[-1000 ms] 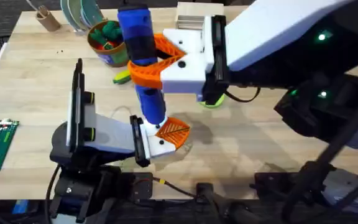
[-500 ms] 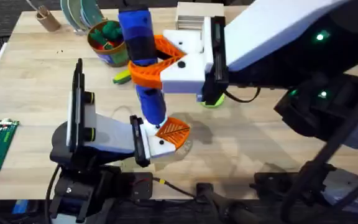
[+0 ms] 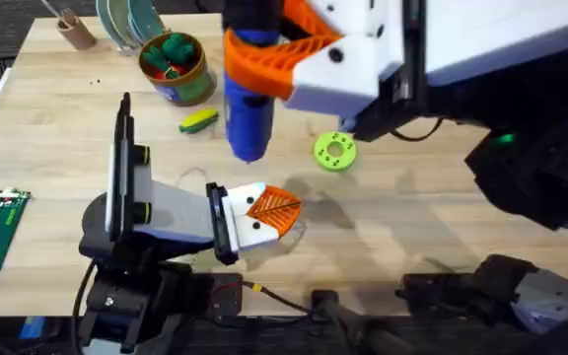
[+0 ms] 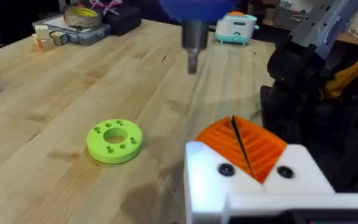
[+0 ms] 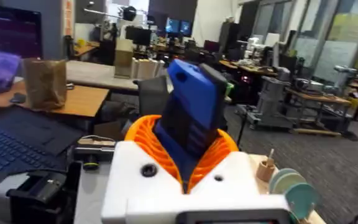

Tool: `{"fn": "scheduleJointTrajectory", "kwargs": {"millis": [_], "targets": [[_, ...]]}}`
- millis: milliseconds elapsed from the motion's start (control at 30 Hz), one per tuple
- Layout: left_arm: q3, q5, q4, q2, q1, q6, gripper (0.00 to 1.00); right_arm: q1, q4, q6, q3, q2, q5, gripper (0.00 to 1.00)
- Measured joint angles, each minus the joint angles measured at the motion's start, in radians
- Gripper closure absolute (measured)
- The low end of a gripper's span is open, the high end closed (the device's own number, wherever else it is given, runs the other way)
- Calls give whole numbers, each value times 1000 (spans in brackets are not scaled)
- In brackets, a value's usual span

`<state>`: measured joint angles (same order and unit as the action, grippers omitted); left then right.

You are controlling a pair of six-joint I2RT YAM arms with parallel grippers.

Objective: Pick up the gripper from the table and insert it into the empty holder that is missing its gripper. Then pick up a screw, insert it into the mounting hole, and use the screwdriver to tighten it. Finally, clean up the table by picking up the vegetable and placing it into the bucket.

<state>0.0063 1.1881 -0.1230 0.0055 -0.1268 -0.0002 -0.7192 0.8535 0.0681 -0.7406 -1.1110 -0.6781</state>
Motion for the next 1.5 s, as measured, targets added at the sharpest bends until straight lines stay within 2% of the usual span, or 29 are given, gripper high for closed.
{"fn": "scheduleJointTrajectory", "kwargs": {"millis": [300,400,567,733,933,1167,1333,1500], "targets": [[0,0,0,0,0,0,997,29,-71,-7,0,-3,-1,973],[0,-1,0,0,0,0,997,73,-191,-62,0,-2,9,973],[0,-2,0,0,0,0,997,174,-411,-283,2,-15,147,973],[0,-3,0,0,0,0,997,276,-420,-570,2,-64,346,973],[0,-3,0,0,0,0,997,371,-445,-829,2,-169,530,973],[0,-3,0,0,0,0,997,396,-459,-1137,2,-390,738,973],[0,-3,0,0,0,0,997,395,-464,-1233,2,-501,798,973],[0,-3,0,0,0,0,997,384,-448,-1283,2,-556,823,973]]}}
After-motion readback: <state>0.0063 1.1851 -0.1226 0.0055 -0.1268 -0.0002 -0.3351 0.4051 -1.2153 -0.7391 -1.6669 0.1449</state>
